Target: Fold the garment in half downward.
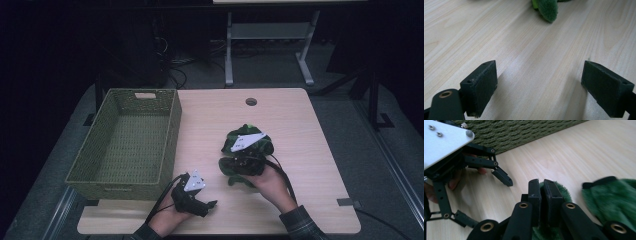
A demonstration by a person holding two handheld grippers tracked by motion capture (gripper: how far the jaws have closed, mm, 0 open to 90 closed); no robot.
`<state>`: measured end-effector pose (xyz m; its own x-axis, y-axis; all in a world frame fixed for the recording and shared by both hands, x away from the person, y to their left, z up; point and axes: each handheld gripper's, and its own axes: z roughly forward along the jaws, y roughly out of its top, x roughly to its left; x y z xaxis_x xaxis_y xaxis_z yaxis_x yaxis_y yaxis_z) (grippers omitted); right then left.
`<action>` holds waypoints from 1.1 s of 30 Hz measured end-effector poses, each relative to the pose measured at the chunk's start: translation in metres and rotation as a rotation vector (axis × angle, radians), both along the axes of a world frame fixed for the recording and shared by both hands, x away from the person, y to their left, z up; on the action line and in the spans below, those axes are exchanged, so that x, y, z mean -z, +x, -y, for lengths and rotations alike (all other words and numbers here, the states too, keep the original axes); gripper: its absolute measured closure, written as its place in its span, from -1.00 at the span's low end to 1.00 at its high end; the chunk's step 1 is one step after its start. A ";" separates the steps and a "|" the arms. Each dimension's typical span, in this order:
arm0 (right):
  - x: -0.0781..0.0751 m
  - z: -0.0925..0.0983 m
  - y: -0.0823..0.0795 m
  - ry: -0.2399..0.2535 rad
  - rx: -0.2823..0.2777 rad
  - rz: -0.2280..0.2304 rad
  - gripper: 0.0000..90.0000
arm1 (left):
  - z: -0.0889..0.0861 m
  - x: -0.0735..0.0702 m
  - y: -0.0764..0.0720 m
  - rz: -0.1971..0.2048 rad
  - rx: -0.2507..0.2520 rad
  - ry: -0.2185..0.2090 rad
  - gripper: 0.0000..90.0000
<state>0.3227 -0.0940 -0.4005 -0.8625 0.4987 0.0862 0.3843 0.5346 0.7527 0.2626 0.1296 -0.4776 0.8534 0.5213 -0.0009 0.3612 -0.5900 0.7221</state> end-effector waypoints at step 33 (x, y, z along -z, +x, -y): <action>0.003 0.108 -0.025 -0.013 0.208 0.021 0.96 | 0.000 0.000 0.000 -0.002 -0.001 0.001 -0.72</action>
